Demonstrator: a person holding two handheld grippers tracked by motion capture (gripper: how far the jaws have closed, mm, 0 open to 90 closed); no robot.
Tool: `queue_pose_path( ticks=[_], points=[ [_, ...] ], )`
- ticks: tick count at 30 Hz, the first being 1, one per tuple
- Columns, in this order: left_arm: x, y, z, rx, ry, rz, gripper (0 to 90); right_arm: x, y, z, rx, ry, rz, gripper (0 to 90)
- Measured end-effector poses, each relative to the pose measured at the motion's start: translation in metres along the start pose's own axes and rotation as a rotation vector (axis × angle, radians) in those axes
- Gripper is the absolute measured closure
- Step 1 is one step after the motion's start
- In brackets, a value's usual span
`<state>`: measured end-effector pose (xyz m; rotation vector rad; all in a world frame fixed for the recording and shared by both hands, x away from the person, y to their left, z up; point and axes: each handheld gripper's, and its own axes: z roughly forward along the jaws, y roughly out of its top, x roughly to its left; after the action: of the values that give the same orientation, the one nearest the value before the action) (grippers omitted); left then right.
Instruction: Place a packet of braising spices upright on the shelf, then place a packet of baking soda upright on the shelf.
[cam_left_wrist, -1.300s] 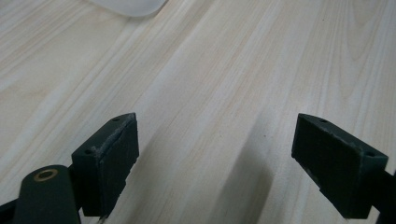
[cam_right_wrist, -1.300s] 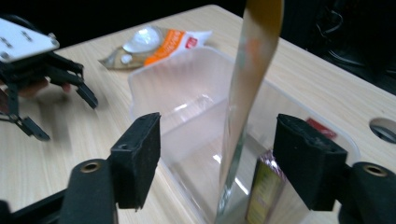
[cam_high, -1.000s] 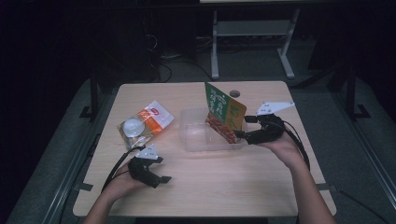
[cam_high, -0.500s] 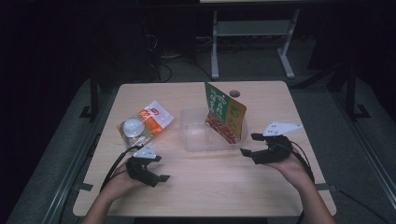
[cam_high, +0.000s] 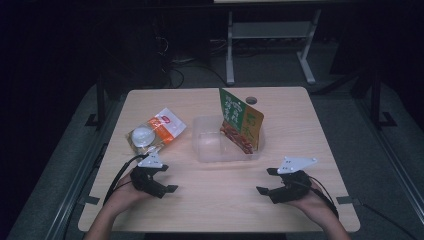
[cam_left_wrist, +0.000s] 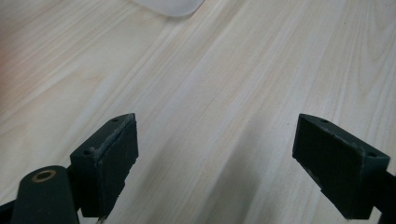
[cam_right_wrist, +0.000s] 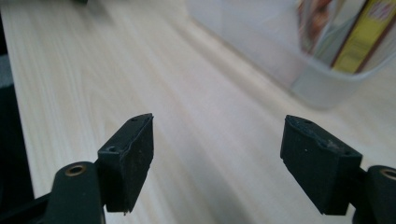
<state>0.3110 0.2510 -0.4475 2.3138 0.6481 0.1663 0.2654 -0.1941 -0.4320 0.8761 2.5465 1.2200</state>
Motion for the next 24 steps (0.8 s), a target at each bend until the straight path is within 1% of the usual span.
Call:
queue_pose_path(
  ticks=[1,2,6,7,9,10,11,12,13,14,16,17,18,19,20,21,22,23,24],
  points=[
    [0.001,0.0,-0.002,0.007,0.004,-0.001,13.9,0.002,-0.002,0.001,0.015,-0.002,0.003,24.6],
    [0.002,0.0,-0.003,0.0,0.01,-0.006,13.9,0.002,-0.003,0.003,0.023,-0.001,-0.002,24.6],
    [0.007,0.004,-0.012,-0.007,0.037,-0.015,14.1,0.003,-0.001,0.007,0.023,0.004,0.007,24.6],
    [0.009,0.005,-0.014,-0.016,0.047,-0.022,14.4,0.003,-0.001,0.007,0.025,0.004,0.003,24.6],
    [0.016,0.007,-0.019,-0.015,0.081,-0.029,15.1,0.004,-0.001,0.009,0.029,0.006,0.003,24.6],
    [0.02,0.009,-0.022,-0.018,0.1,-0.031,17.1,0.004,-0.002,0.01,0.033,0.007,0.001,24.6],
    [0.025,0.011,-0.026,-0.032,0.118,-0.044,18.7,0.004,-0.002,0.01,0.036,0.005,0.001,24.6],
    [0.029,0.012,-0.028,-0.037,0.13,-0.052,22.6,0.004,-0.002,0.01,0.037,0.004,-0.001,24.6],
    [0.036,0.013,-0.032,-0.046,0.147,-0.076,24.2,0.004,-0.002,0.01,0.037,0.004,0.001,24.6],
    [0.041,0.014,-0.035,-0.047,0.164,-0.081,32.1,0.004,-0.002,0.01,0.037,0.002,0.001,24.6],
    [0.054,0.017,-0.039,-0.039,0.19,-0.104,42.6,0.004,-0.001,0.011,0.033,0.003,0.0,24.6],
    [0.061,0.019,-0.041,-0.036,0.208,-0.113,48.1,0.004,-0.001,0.011,0.034,0.004,-0.001,24.6],
    [0.07,0.02,-0.043,-0.032,0.234,-0.126,54.3,0.004,-0.001,0.011,0.038,0.005,-0.001,24.6],
    [0.076,0.021,-0.045,-0.033,0.248,-0.144,61.9,0.004,-0.001,0.012,0.041,0.008,-0.003,24.6],
    [0.085,0.022,-0.045,-0.053,0.265,-0.183,67.1,0.004,-0.001,0.012,0.041,0.007,-0.002,24.6],
    [0.093,0.023,-0.046,-0.04,0.284,-0.188,73.0,0.004,-0.001,0.012,0.038,0.008,-0.003,24.6],
    [0.093,0.023,-0.046,-0.04,0.284,-0.188,78.7,0.004,-0.001,0.012,0.038,0.008,-0.003,24.6],
    [0.1,0.024,-0.046,-0.025,0.308,-0.197,78.7,0.003,-0.002,0.013,0.039,0.009,-0.002,24.6],
    [0.113,0.025,-0.045,-0.01,0.332,-0.211,88.1,0.003,-0.002,0.012,0.043,0.009,0.0,24.6]
  ],
)
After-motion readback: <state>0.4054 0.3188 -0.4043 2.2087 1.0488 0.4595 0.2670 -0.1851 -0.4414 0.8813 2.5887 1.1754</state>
